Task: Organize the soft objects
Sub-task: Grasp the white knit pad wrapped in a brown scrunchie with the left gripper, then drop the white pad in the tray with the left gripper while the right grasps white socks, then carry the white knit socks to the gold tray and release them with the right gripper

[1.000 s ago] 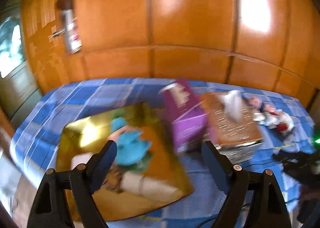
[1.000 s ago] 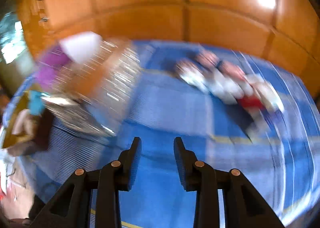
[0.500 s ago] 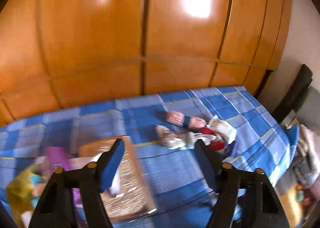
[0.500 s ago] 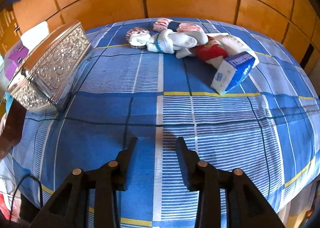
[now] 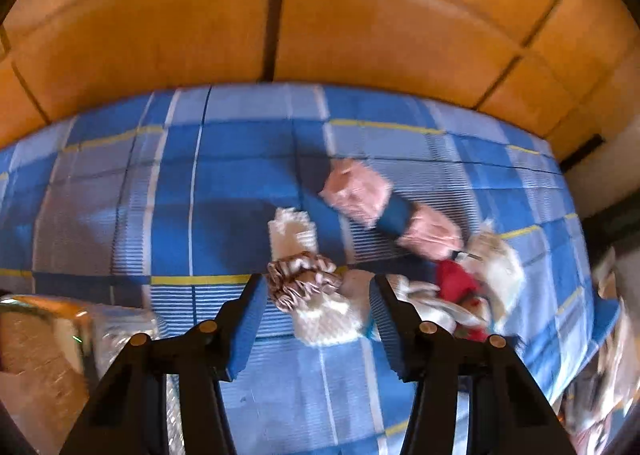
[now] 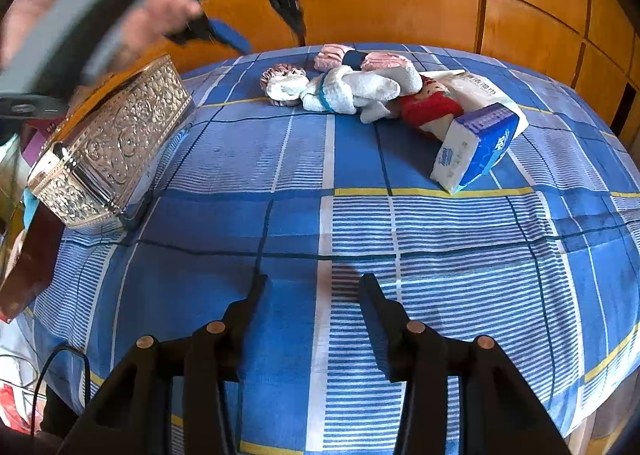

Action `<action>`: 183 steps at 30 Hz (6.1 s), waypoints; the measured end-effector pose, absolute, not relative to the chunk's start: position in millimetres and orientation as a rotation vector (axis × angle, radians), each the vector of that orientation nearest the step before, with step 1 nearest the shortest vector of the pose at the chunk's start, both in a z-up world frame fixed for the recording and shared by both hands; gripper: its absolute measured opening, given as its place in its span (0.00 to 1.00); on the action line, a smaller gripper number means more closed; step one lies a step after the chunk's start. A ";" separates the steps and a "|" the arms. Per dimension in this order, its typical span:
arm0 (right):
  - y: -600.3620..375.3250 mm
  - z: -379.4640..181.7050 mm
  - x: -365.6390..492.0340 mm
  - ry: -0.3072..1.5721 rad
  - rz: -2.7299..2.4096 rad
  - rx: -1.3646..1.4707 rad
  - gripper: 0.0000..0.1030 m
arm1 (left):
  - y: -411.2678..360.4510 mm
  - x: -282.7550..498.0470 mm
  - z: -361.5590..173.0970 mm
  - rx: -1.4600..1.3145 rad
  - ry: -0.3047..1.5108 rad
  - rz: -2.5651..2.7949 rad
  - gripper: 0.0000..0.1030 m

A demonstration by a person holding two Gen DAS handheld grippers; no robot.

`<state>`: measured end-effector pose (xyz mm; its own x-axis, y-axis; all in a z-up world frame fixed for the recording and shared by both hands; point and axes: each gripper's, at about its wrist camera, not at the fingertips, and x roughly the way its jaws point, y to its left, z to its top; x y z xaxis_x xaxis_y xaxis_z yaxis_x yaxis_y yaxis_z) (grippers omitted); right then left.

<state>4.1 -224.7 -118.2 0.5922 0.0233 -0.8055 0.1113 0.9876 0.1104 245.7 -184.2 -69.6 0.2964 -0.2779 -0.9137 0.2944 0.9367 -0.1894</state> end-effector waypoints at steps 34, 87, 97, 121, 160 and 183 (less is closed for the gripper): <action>-226.0 -119.4 3.8 0.913 -0.028 0.144 0.45 | -99.1 307.6 -3.6 0.007 1.117 -0.184 0.36; -240.8 -70.9 153.8 0.983 0.052 -0.416 0.45 | 294.4 85.0 -108.2 -0.338 1.053 0.232 0.69; -227.7 -101.2 196.5 1.100 0.146 -0.615 0.52 | 277.6 61.7 -96.7 -0.284 1.011 0.238 0.71; -229.9 -84.9 242.7 1.169 0.057 -0.294 0.38 | 199.9 19.3 -67.3 0.029 0.825 0.223 0.79; 62.9 67.5 162.7 0.971 0.755 -0.206 0.38 | 212.9 -10.6 -47.9 -0.069 0.721 0.225 0.82; 147.3 -27.4 191.8 1.037 0.575 -0.170 0.56 | 245.9 -7.2 -60.2 -0.178 0.753 0.280 0.82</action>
<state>191.8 147.3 -27.4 0.3767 0.3692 -0.8496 -0.5253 0.8406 0.1323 -7.2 245.9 -60.2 0.6949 0.1862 -0.6946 -0.3132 0.9479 -0.0592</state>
